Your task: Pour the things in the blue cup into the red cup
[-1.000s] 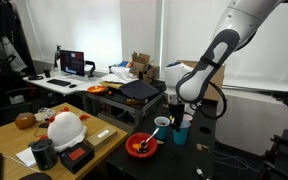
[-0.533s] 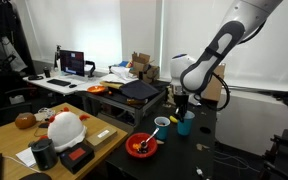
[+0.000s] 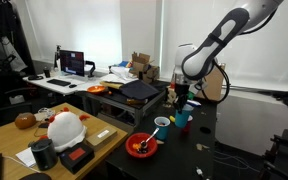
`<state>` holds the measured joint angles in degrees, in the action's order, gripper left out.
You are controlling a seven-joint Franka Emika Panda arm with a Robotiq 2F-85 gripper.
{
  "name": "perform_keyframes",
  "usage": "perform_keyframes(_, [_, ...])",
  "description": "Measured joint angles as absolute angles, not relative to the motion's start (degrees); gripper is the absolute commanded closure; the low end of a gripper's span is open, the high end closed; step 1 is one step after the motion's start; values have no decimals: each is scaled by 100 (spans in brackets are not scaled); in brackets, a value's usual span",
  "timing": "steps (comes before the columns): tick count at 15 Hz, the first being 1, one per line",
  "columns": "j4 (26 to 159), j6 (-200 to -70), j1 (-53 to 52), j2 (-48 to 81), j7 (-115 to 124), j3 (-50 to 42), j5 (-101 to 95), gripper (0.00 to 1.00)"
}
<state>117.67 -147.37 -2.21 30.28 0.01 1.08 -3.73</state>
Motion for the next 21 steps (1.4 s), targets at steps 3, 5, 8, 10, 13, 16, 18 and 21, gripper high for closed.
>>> perform_keyframes(3, [11766, -14738, -68, 2957, -202, 355, 19, 99])
perform_keyframes(5, [11765, -14738, 67, 2926, -383, 528, 372, 99])
perform_keyframes(8, [11764, -14739, 287, 2860, -673, 731, 870, 99])
perform_keyframes(10, [11764, -14739, 410, 2826, -758, 734, 1056, 99])
perform_keyframes(13, [11767, -14739, 666, 2824, -806, 717, 1232, 99])
perform_keyframes(16, [11770, -14739, 891, 2836, -1065, 723, 1526, 99])
perform_keyframes(18, [11770, -14739, 996, 2857, -1229, 732, 1732, 99])
perform_keyframes(21, [11764, -14739, 1183, 2902, -1526, 810, 2094, 99])
